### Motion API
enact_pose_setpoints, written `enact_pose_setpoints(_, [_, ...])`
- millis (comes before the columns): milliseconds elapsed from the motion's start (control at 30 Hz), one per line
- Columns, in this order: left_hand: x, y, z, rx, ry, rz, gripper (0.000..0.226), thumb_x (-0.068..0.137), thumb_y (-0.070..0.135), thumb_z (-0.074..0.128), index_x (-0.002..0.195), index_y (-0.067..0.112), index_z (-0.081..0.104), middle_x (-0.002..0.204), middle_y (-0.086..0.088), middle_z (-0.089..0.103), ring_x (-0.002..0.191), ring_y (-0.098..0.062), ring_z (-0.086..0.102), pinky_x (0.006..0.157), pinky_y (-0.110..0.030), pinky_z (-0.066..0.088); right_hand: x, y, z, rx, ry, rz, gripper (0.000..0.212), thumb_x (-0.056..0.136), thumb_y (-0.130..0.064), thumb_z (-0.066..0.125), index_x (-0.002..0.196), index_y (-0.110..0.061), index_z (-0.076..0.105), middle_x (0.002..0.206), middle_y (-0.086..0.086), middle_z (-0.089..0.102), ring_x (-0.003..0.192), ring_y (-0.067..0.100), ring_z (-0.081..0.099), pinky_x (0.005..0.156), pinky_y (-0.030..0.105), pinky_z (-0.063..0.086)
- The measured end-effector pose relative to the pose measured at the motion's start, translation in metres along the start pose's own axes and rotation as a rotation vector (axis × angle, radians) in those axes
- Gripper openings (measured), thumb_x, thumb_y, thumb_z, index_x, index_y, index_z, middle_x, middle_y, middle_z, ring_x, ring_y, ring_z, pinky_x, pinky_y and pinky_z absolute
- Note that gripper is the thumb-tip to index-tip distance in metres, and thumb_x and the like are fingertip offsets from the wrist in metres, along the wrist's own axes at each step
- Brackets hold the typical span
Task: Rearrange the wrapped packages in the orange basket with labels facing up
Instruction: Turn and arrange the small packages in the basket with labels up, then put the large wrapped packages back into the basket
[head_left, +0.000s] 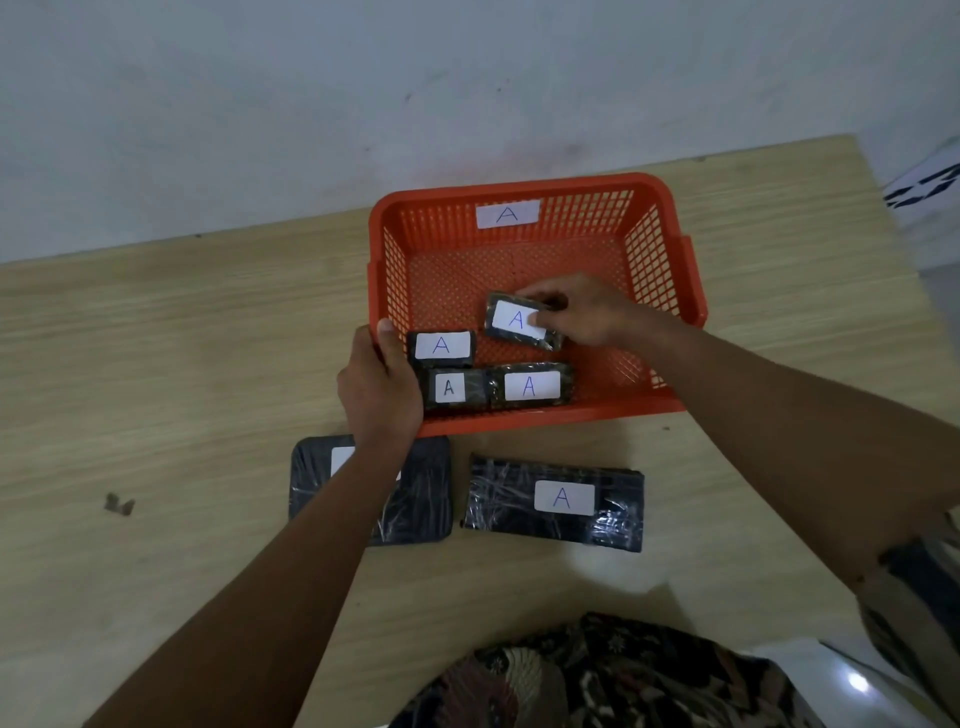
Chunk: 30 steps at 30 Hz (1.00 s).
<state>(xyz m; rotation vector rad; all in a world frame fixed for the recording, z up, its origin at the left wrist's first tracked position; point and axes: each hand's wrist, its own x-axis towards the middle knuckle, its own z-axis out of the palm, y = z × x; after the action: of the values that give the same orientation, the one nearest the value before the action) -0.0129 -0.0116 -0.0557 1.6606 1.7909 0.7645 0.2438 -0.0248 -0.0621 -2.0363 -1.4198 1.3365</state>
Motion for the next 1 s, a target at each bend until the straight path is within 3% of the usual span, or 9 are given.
enact_pose_setpoints(100, [0.001,-0.001,0.001,-0.006,-0.002,0.01,0.038,0.105,0.037,0.032,0.083,0.011,0.051,0.068,0.003,0.054,0.06,-0.017,0.05,0.056,-0.032,0.032,-0.007,-0.002,0.003,0.015,-0.027,0.001,0.041,0.097,-0.013,0.061,0.133,-0.032,0.061,0.124,0.0,0.061,0.103,0.013,0.059,0.073,0.021,0.048])
enact_pose_setpoints(300, [0.002,-0.002,0.002,-0.005,-0.001,0.014,0.038,0.105,0.038,0.032,0.082,0.014,0.049,0.064,0.012,0.05,0.057,-0.005,0.047,0.052,-0.03,0.029,-0.016,-0.001,0.022,-0.053,-0.008,-0.04,0.04,0.1,-0.015,0.056,0.136,-0.031,0.059,0.11,-0.01,0.056,0.091,0.003,0.054,0.07,0.014,0.043])
enact_pose_setpoints(433, [0.001,-0.003,0.0,-0.005,-0.001,0.024,0.038,0.104,0.039,0.031,0.086,0.012,0.052,0.066,0.009,0.053,0.061,-0.014,0.053,0.053,-0.03,0.031,-0.029,-0.002,0.028,-0.189,0.047,-0.076,0.048,0.1,-0.022,0.057,0.146,-0.028,0.047,0.139,0.002,0.049,0.125,0.018,0.045,0.105,0.027,0.033])
enact_pose_setpoints(500, [0.001,-0.002,-0.001,-0.022,-0.005,0.026,0.035,0.104,0.038,0.033,0.101,0.01,0.055,0.08,-0.002,0.064,0.075,-0.028,0.061,0.061,-0.033,0.037,-0.041,-0.005,0.031,-0.181,0.152,-0.114,0.047,0.1,-0.022,0.057,0.146,-0.023,0.048,0.142,0.006,0.05,0.131,0.021,0.044,0.108,0.029,0.03])
enact_pose_setpoints(567, [0.0,0.0,-0.003,-0.035,-0.012,0.058,0.036,0.103,0.035,0.037,0.126,0.011,0.051,0.113,-0.011,0.066,0.099,-0.031,0.062,0.077,-0.036,0.046,-0.058,-0.008,0.034,-0.136,0.297,-0.184,0.041,0.099,-0.021,0.058,0.139,-0.019,0.056,0.133,0.006,0.057,0.124,0.019,0.05,0.104,0.027,0.035])
enact_pose_setpoints(700, [-0.009,0.003,-0.01,0.126,0.044,0.419,0.043,0.1,0.029,0.048,0.137,0.007,0.047,0.142,-0.016,0.047,0.131,-0.029,0.044,0.107,-0.044,0.038,-0.11,-0.005,0.043,-0.112,0.605,-0.383,0.017,0.092,-0.02,0.064,0.106,-0.013,0.07,0.099,0.001,0.064,0.091,0.015,0.06,0.082,0.032,0.049])
enact_pose_setpoints(833, [-0.024,0.008,-0.012,0.215,-0.133,0.874,0.042,0.095,0.032,0.058,0.125,0.004,0.058,0.13,-0.015,0.058,0.123,-0.029,0.051,0.104,-0.042,0.041,-0.158,0.017,0.067,-0.193,0.708,-0.471,0.015,0.09,-0.024,0.067,0.087,-0.009,0.067,0.084,0.0,0.064,0.075,0.014,0.058,0.068,0.029,0.049])
enact_pose_setpoints(900, [-0.035,0.009,-0.011,0.232,-0.304,1.003,0.046,0.09,0.039,0.063,0.122,0.005,0.062,0.122,-0.012,0.063,0.113,-0.025,0.057,0.096,-0.04,0.048,-0.172,0.029,0.081,-0.232,0.647,-0.449,0.022,0.088,-0.031,0.069,0.092,-0.01,0.069,0.088,0.001,0.068,0.081,0.016,0.061,0.071,0.031,0.051])
enact_pose_setpoints(1000, [-0.05,0.005,-0.007,0.303,-0.509,0.977,0.054,0.085,0.045,0.069,0.124,0.009,0.062,0.12,-0.01,0.065,0.108,-0.023,0.061,0.088,-0.042,0.054,-0.182,0.044,0.098,-0.257,0.367,-0.239,0.058,0.082,-0.052,0.072,0.13,-0.021,0.063,0.126,0.0,0.066,0.115,0.017,0.057,0.094,0.037,0.048])
